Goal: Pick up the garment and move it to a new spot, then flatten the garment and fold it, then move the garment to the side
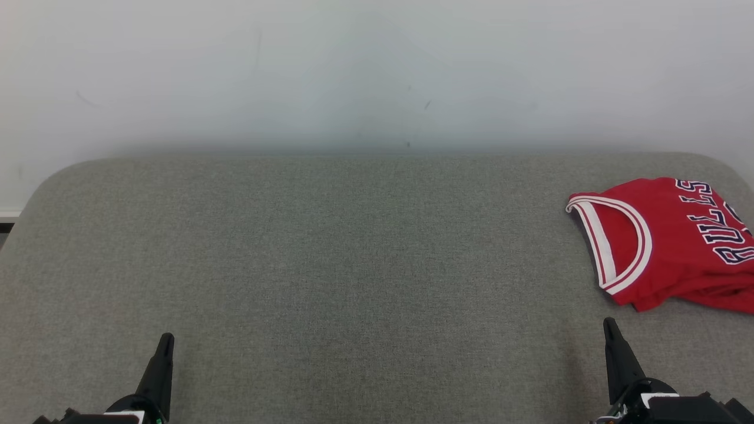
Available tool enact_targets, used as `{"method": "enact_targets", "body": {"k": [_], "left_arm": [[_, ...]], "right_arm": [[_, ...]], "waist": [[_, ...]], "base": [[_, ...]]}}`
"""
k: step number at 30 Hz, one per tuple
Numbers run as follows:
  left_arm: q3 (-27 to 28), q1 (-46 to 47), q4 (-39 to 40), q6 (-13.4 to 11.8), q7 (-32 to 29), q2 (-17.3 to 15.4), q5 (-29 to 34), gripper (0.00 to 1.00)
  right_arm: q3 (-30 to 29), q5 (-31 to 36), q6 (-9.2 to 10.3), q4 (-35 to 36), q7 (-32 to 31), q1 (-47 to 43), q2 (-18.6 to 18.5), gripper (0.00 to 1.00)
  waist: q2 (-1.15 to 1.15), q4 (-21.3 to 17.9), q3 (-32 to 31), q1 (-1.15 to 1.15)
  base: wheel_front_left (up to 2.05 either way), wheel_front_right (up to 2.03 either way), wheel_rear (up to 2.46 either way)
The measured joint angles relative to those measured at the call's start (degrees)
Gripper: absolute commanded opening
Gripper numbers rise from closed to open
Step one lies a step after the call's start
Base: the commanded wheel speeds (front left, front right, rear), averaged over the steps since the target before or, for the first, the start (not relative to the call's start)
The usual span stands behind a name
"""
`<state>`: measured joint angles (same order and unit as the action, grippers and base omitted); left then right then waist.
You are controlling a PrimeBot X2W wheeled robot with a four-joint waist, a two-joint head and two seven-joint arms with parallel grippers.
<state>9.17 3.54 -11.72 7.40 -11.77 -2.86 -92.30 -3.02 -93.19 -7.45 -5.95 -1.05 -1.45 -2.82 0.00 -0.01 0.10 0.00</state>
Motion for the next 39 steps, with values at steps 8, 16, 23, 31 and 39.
{"method": "enact_targets", "body": {"k": [8,16,23,31,39], "left_arm": [[-0.01,0.00,0.00,0.00,0.00,0.01,0.00,0.00],[0.00,0.00,0.01,0.00,0.00,0.01,0.00,0.00],[0.00,0.00,0.01,0.00,0.00,0.01,0.00,0.00],[0.00,0.00,0.01,0.00,0.00,0.00,0.00,0.00],[0.00,0.00,0.01,0.00,0.00,0.01,0.00,0.00]], "right_arm": [[0.00,0.00,0.00,0.00,0.00,0.00,0.00,0.00],[0.00,0.00,0.00,0.00,0.00,0.00,0.00,0.00],[0.00,0.00,0.00,0.00,0.00,0.00,0.00,0.00],[0.00,0.00,0.00,0.00,0.00,0.00,0.00,0.00],[0.00,0.00,0.00,0.00,0.00,0.00,0.00,0.00]], "waist": [[0.00,0.00,0.00,0.00],[0.00,0.00,0.00,0.00],[0.00,0.00,0.00,0.00],[0.00,0.00,0.00,0.00],[0.00,0.00,0.00,0.00]], "base": [[0.00,0.00,0.00],[0.00,0.00,0.00],[0.00,0.00,0.00],[0.00,0.00,0.00],[0.00,0.00,0.00]]}}
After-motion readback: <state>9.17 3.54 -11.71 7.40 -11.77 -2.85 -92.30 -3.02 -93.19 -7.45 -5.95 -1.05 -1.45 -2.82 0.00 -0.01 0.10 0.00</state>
